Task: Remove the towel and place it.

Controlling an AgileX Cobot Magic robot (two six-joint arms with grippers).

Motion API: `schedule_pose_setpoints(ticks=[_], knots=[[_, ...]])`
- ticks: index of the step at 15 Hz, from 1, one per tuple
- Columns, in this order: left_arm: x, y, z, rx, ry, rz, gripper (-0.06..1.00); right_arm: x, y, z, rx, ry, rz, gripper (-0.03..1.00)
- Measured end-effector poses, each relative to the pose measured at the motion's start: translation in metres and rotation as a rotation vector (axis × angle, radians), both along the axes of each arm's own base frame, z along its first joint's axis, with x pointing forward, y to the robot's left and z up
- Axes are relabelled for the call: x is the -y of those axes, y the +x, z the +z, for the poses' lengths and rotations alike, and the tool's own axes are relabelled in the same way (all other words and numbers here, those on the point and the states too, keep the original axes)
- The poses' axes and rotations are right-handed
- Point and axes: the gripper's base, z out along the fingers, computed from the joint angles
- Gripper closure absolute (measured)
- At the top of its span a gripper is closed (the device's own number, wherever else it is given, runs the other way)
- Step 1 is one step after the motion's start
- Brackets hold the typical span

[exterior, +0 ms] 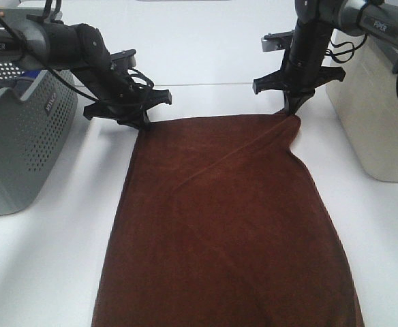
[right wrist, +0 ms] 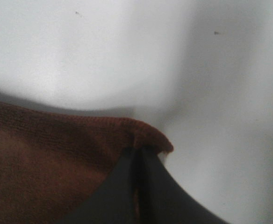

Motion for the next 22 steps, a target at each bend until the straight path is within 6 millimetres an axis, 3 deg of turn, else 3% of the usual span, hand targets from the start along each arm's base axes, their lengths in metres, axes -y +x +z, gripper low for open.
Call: schedule_pose_setpoints(ticks=[5, 13, 16, 18, 22], knots=[[-0.006, 0.018, 0.048, 0.326, 0.089, -0.040, 0.93, -0.003, 0.011, 0.035, 0.151, 0.033, 0.021, 0.97], [-0.004, 0.037, 0.077, 0.710, 0.051, -0.015, 0.93, -0.009, 0.036, 0.057, 0.488, 0.068, 0.092, 0.97], [-0.002, 0.043, 0.072, 0.814, 0.025, 0.003, 0.93, -0.008, 0.043, 0.065, 0.611, 0.040, 0.122, 0.97], [-0.003, 0.047, 0.048, 0.821, 0.026, 0.008, 0.93, -0.010, 0.048, 0.067, 0.681, 0.041, 0.139, 0.97], [-0.020, 0.054, 0.031, 0.850, 0.033, 0.042, 0.93, -0.012, 0.057, 0.032, 0.694, 0.048, 0.153, 0.97]])
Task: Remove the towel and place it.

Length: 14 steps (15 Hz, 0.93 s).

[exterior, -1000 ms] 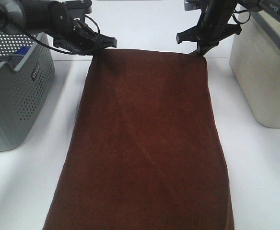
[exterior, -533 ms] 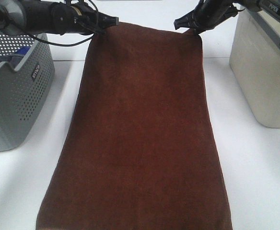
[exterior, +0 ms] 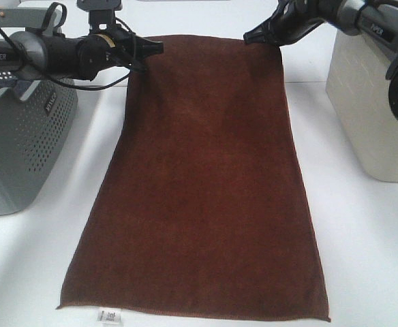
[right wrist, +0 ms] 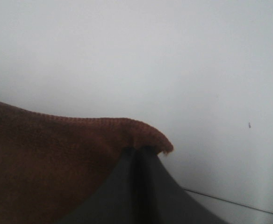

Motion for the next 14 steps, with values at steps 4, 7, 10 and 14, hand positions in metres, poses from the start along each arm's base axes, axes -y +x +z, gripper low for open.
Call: schedule_pose_setpoints(ticks=[4, 7, 10, 14], knots=[[-0.004, 0.002, -0.020, -0.004, 0.009, 0.004, 0.66, -0.002, 0.005, -0.026, 0.008, 0.012, 0.006, 0.82], [-0.001, 0.002, -0.019, 0.028, 0.035, -0.018, 0.32, -0.003, 0.006, -0.028, 0.032, 0.037, 0.000, 0.39], [0.008, -0.001, -0.008, 0.047, 0.034, -0.035, 0.26, -0.002, 0.004, -0.028, -0.006, 0.041, -0.016, 0.25], [0.021, -0.009, 0.038, 0.060, 0.032, -0.061, 0.25, -0.001, -0.008, 0.013, -0.083, 0.107, -0.052, 0.24]])
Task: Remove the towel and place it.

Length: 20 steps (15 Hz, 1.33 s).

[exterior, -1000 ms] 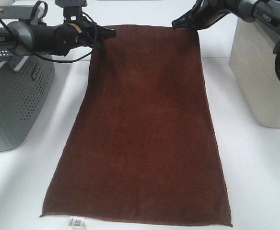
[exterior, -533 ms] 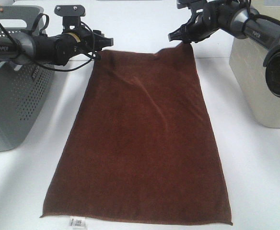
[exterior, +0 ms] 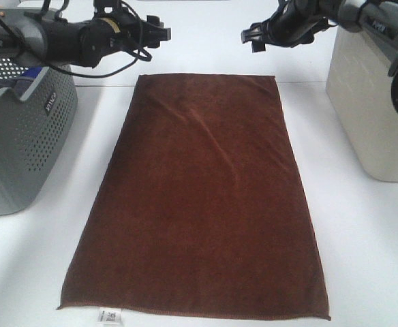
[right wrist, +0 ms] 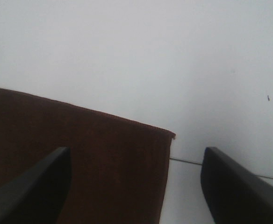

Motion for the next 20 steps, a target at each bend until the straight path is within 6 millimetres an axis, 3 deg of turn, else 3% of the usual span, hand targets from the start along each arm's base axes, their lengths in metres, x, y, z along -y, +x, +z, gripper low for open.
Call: schedule_pose_setpoints(ticks=[2, 5, 7, 9, 12, 14, 16, 20], knots=[[0.004, -0.012, 0.042, -0.045, 0.047, -0.020, 0.25, 0.001, -0.017, 0.054, -0.034, 0.066, -0.011, 0.24], [-0.001, -0.038, 0.097, -0.185, 0.117, -0.019, 0.25, 0.004, -0.049, 0.101, -0.183, 0.094, -0.013, 0.24], [-0.012, -0.066, 0.143, -0.278, 0.163, -0.005, 0.25, 0.009, -0.073, 0.129, -0.275, 0.077, -0.013, 0.24], [-0.025, -0.094, 0.181, -0.342, 0.221, 0.017, 0.25, 0.012, -0.086, 0.155, -0.258, 0.088, -0.008, 0.24], [-0.045, -0.132, 0.220, -0.420, 0.301, 0.062, 0.25, 0.011, -0.111, 0.201, -0.188, 0.174, 0.031, 0.24], [-0.054, -0.151, 0.230, -0.510, 0.342, 0.088, 0.25, 0.016, -0.135, 0.229, -0.162, 0.195, 0.042, 0.24], [-0.061, -0.167, 0.236, -0.592, 0.367, 0.106, 0.25, 0.022, -0.159, 0.232, -0.207, 0.172, 0.048, 0.24], [-0.073, -0.194, 0.252, -0.610, 0.361, 0.140, 0.25, 0.038, -0.219, 0.213, -0.358, 0.101, 0.062, 0.24]])
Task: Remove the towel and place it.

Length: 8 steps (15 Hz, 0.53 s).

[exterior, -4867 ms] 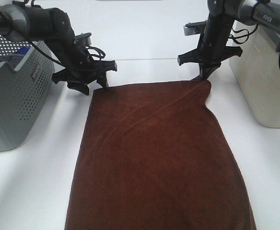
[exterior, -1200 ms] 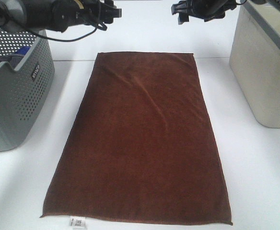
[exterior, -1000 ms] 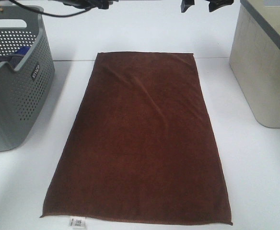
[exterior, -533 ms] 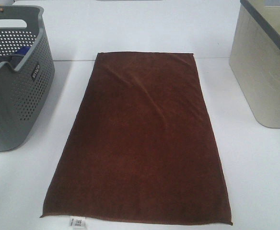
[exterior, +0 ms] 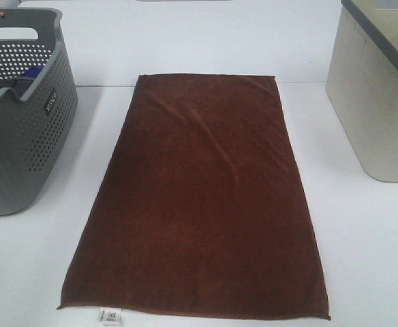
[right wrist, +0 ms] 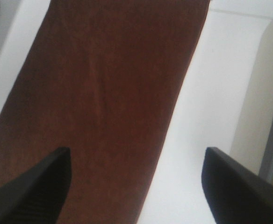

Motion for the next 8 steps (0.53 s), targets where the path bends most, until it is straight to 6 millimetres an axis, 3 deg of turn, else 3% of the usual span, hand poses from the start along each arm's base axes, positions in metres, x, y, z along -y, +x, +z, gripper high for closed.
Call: schedule_pose_setpoints(ticks=[2, 6, 8], knots=[[-0.010, -0.029, -0.006, -0.044, -0.003, 0.021, 0.25, 0.012, -0.042, -0.019, -0.085, -0.039, 0.005, 0.24], [-0.034, -0.099, -0.046, -0.182, 0.016, 0.068, 0.25, 0.029, -0.110, -0.064, -0.240, -0.077, 0.006, 0.24], [-0.051, -0.151, -0.078, -0.240, 0.011, 0.104, 0.25, 0.038, -0.146, -0.088, -0.311, -0.094, 0.007, 0.24]])
